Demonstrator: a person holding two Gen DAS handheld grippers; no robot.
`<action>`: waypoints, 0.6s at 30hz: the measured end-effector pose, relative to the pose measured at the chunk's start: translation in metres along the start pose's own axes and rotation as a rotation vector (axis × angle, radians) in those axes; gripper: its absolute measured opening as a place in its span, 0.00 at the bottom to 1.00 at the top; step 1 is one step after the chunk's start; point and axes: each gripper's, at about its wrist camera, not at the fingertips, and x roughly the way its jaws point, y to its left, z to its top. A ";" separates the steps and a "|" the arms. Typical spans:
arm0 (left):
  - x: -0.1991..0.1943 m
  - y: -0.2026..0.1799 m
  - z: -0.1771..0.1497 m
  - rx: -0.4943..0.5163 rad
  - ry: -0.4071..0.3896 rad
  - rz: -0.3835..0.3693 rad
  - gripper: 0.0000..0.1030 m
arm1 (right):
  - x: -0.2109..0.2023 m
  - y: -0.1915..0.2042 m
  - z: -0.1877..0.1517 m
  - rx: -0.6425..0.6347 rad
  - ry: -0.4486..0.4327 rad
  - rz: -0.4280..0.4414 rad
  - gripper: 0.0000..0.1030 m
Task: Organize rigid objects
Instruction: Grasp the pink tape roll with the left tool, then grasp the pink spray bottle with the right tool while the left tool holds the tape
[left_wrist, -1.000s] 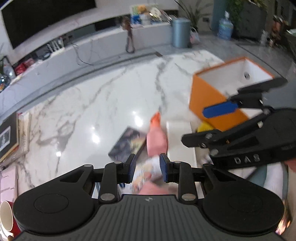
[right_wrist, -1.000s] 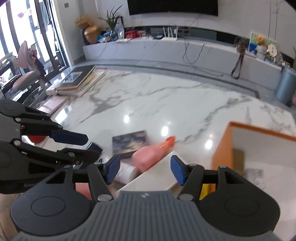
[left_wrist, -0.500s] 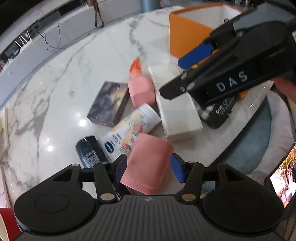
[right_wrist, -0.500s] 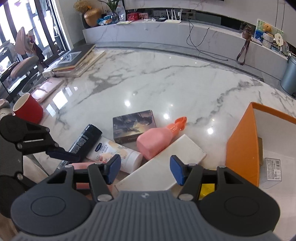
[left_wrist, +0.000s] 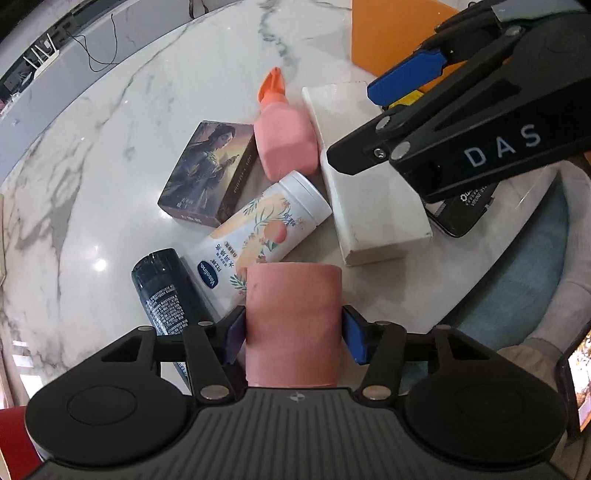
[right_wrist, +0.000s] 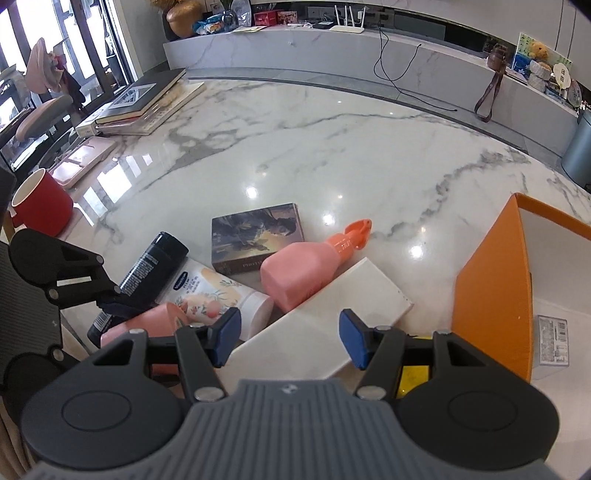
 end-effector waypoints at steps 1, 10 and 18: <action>-0.001 0.000 -0.001 -0.005 -0.005 0.001 0.60 | 0.000 0.000 0.000 0.000 0.001 0.000 0.58; -0.026 0.016 -0.001 -0.108 -0.128 0.011 0.60 | 0.007 -0.003 0.004 0.000 0.011 -0.009 0.58; -0.041 0.041 0.017 -0.260 -0.204 0.032 0.60 | 0.013 -0.005 0.019 0.086 0.006 -0.047 0.58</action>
